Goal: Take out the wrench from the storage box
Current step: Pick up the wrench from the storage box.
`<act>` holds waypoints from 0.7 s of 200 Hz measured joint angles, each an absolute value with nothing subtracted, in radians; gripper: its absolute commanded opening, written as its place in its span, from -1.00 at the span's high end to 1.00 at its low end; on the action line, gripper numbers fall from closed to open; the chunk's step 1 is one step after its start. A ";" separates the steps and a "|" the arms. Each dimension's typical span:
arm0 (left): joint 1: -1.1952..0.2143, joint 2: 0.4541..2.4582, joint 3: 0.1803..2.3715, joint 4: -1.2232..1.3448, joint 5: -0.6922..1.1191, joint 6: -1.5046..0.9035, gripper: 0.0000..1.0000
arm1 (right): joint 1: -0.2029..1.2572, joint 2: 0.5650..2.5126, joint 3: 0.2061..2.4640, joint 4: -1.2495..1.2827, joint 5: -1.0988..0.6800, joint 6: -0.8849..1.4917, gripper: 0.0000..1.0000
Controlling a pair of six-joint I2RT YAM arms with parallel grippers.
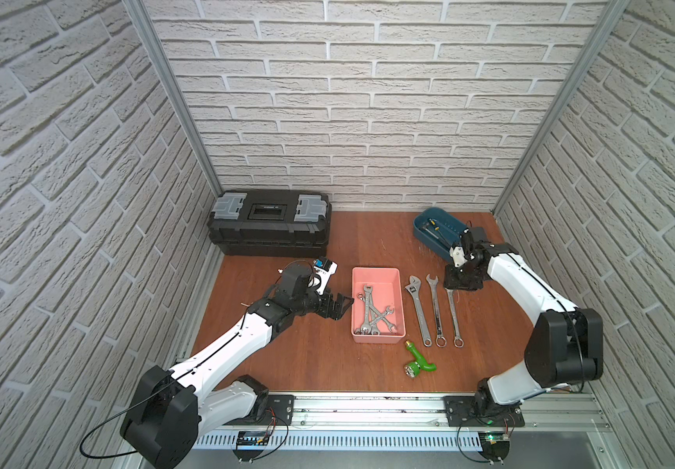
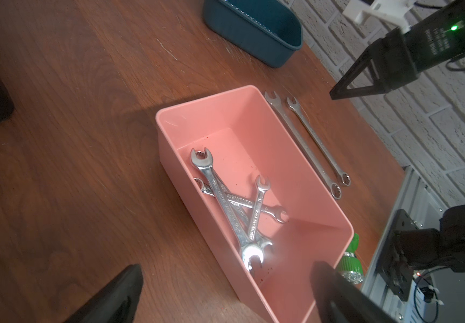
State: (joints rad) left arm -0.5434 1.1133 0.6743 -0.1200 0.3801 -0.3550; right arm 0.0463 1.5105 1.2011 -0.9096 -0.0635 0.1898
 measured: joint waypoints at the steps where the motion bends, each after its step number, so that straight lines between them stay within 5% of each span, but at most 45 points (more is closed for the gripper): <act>1: -0.543 1.113 0.674 -0.121 0.380 -0.355 -0.97 | 0.051 1.506 1.201 -0.912 -0.067 0.193 0.09; 75: -0.509 1.064 0.682 -0.168 0.379 -0.348 -0.97 | 0.477 1.405 1.209 -0.933 -0.096 0.506 0.05; 140: -0.471 0.989 0.675 -0.211 0.381 -0.333 -0.97 | 0.735 1.685 1.369 -0.840 -0.003 0.745 0.13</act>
State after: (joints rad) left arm -0.4713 0.9894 0.6746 -0.2108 0.3805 -0.3328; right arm 0.7349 1.6848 1.3689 -0.8402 -0.0032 0.7452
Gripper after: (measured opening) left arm 0.983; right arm 0.442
